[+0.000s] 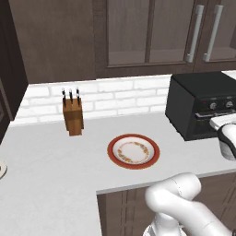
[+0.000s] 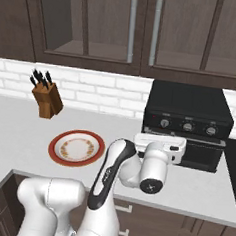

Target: Pick up the kebab skewer and baguette bread, and place them inside the toaster oven. Close the toaster oven door and start by setting the timer.

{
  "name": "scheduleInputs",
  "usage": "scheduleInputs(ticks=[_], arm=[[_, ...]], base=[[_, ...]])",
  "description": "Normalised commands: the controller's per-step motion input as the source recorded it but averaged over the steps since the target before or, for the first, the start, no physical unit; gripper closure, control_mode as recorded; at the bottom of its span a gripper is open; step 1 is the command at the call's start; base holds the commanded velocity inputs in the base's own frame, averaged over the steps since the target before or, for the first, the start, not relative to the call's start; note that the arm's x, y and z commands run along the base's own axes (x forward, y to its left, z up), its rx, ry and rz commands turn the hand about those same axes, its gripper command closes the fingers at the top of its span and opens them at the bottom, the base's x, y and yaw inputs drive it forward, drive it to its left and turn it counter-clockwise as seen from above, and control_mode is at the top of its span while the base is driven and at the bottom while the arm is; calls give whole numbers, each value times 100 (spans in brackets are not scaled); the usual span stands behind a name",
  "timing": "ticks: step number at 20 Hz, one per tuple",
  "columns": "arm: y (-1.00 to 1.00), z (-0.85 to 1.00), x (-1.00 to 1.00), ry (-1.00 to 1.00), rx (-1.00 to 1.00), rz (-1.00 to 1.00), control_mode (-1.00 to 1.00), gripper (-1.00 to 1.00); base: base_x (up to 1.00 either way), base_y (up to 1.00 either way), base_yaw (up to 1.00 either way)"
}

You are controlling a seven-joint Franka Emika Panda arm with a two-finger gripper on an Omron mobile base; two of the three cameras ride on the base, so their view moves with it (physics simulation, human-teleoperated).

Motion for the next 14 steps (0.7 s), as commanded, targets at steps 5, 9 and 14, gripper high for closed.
scheduleInputs(ticks=[5,9,14], arm=[[6,1,-5,0,2,-1,-100,-100],[2,0,14,0,3,0,-100,-100],[-2,0,28,0,3,0,-100,-100]], base=[[0,0,0],[0,0,0],[0,0,0]])
